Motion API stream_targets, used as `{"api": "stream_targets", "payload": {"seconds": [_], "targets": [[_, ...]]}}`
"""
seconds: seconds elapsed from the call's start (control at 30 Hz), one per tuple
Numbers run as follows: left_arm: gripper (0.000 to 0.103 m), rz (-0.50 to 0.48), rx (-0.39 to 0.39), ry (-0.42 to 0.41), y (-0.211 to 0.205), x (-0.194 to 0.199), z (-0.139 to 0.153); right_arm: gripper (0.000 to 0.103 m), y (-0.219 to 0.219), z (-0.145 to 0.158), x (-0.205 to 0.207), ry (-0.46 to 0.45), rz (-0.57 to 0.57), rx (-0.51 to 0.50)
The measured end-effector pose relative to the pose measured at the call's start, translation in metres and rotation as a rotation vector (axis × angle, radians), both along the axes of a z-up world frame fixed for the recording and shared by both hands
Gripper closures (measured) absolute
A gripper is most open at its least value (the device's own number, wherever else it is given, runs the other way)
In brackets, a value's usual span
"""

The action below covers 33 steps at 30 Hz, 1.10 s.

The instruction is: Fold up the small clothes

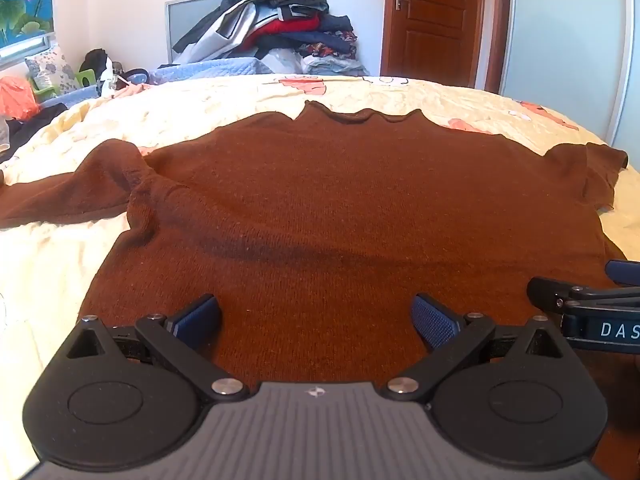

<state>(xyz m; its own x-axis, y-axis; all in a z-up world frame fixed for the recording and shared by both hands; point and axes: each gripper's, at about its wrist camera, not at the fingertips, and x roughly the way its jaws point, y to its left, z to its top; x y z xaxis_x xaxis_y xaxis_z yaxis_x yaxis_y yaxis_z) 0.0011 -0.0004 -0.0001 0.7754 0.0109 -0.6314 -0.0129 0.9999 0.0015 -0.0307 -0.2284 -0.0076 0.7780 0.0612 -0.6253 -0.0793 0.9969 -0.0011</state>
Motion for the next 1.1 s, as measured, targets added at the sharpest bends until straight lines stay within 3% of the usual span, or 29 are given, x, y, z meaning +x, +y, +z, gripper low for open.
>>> {"api": "stream_targets", "payload": {"seconds": [1.1], "targets": [[0.0, 0.003, 0.002, 0.0, -0.0033, -0.0067, 0.0011, 0.0, -0.0006, 0.0, -0.0007, 0.0, 0.001, 0.0]]}}
